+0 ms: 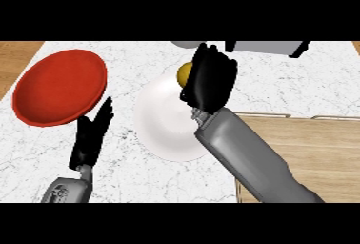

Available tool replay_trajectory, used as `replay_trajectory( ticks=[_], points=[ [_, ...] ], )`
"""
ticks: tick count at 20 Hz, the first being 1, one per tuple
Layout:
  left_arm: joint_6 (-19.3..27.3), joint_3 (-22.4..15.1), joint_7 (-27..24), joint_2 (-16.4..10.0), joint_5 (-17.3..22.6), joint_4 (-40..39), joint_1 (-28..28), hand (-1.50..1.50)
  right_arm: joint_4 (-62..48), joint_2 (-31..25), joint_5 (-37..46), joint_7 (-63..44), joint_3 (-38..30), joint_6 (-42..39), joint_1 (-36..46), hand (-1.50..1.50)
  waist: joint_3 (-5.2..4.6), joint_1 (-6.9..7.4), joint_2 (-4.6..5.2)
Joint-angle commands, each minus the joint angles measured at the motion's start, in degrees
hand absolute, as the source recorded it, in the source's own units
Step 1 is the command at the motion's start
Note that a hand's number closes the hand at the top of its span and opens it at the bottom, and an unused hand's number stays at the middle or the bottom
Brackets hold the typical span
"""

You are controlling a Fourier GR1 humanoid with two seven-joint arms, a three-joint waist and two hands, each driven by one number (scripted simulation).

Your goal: Pick the lemon from the tray and place it in the plate

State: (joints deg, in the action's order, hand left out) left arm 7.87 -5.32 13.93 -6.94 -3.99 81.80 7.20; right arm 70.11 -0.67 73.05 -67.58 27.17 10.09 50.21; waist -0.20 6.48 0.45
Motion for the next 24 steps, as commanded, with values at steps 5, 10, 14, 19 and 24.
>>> replay_trajectory(
  ticks=[5,10,14,19,24],
  points=[
    [1.46,-0.08,-0.74,0.71,-1.03,-0.22,-0.87,0.00,-10.06,0.63,-4.68,-15.21,2.27,6.14,3.04,1.50,0.16,-1.33,0.30],
    [2.29,-0.26,-1.46,1.82,-1.36,-1.18,-0.91,0.00,-12.78,0.63,-15.44,-11.41,1.84,7.33,1.21,1.50,0.19,-1.99,0.38],
    [0.59,1.96,-3.08,0.32,0.41,-3.10,-0.63,0.00,-14.09,0.63,-24.99,-8.58,2.51,8.67,-0.90,1.50,0.18,-1.76,0.51],
    [1.18,1.41,-2.55,1.20,0.01,-2.18,-0.49,0.00,-19.71,0.64,-34.05,-5.54,4.84,10.20,0.24,-1.50,0.19,-2.32,0.37],
    [0.94,2.58,0.14,0.14,0.65,0.52,-0.96,0.00,-16.36,0.65,-38.11,2.31,12.08,20.94,-0.64,-1.50,0.22,-3.56,-0.01]
  ],
)
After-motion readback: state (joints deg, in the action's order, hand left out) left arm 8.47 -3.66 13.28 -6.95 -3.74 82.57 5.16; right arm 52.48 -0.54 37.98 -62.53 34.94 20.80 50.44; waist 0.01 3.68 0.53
